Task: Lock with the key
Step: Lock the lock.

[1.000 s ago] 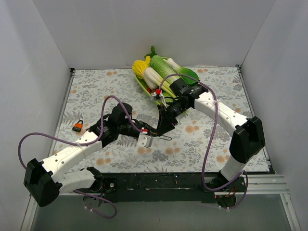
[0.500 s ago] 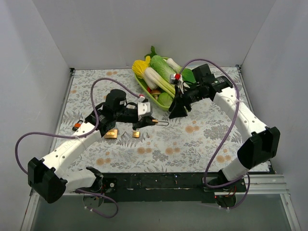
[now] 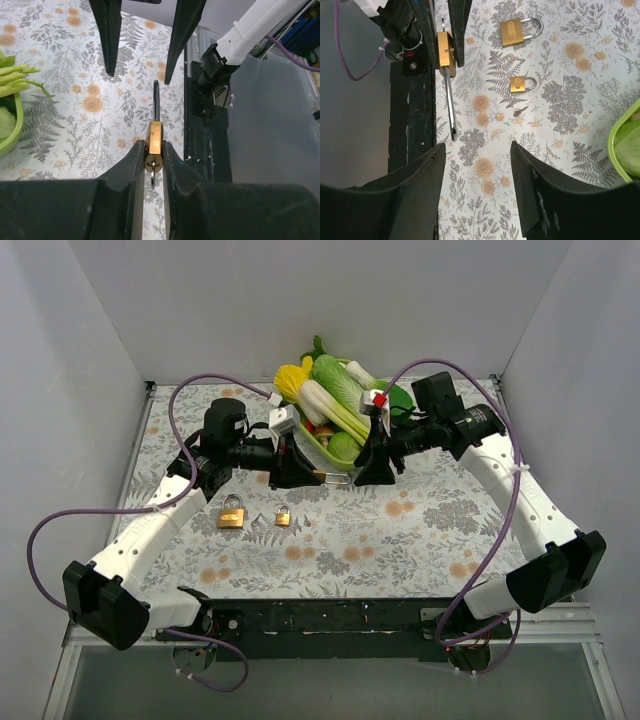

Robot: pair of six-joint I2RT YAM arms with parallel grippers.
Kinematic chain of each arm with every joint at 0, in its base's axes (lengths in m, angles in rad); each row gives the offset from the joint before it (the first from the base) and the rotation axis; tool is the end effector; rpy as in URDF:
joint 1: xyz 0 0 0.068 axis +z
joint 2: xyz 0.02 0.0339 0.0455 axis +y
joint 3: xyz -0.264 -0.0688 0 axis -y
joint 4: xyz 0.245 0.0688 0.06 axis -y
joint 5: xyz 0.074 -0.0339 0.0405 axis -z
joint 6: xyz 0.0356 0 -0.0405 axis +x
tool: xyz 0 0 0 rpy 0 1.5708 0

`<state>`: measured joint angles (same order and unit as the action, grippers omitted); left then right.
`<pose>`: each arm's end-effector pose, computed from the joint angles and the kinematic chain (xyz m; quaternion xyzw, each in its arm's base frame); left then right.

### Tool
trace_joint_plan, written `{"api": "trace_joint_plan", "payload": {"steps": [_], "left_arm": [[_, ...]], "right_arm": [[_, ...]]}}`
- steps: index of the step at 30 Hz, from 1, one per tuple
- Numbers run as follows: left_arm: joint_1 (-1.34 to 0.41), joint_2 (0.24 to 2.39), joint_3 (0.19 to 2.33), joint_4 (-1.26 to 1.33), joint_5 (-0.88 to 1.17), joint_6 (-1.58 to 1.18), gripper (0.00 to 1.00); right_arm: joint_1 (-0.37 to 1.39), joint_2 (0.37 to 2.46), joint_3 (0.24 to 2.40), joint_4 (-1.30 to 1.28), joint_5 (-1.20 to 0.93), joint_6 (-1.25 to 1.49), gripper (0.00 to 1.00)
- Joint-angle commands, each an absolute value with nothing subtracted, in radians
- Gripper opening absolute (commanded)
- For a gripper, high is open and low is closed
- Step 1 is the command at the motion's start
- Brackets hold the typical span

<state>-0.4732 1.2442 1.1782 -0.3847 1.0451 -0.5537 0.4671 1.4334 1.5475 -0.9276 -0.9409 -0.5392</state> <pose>0.2231 -0.1488 0.3672 0.2354 0.7442 -0.5944 0.1933 0.2421 0.1543 0.3935 -0.5462 0.6448 0.4090 0.3445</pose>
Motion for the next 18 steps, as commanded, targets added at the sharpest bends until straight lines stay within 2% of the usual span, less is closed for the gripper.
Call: {"api": "trace_joint_plan", "payload": {"steps": [1, 5, 13, 17, 18], "left_arm": [[-0.472, 1.239, 1.23, -0.338, 1.135, -0.647, 0.0], [-0.472, 1.239, 1.233, -0.316, 1.135, -0.689, 0.0], [-0.474, 1.243, 1.221, -0.273, 1.121, -0.727, 0.0], [-0.472, 1.246, 1.218, -0.261, 1.115, -0.726, 0.0], [-0.472, 1.243, 1.216, -0.256, 1.112, -0.726, 0.0]], "right_arm": [[0.471, 1.43, 1.571, -0.847, -0.956, -0.459, 0.62], [0.482, 1.43, 1.588, -0.85, -0.999, -0.445, 0.55], [0.555, 1.388, 1.563, -0.864, -0.962, -0.488, 0.52], [0.569, 1.385, 1.562, -0.851, -0.948, -0.482, 0.43], [0.571, 1.384, 1.565, -0.848, -0.946, -0.48, 0.37]]}}
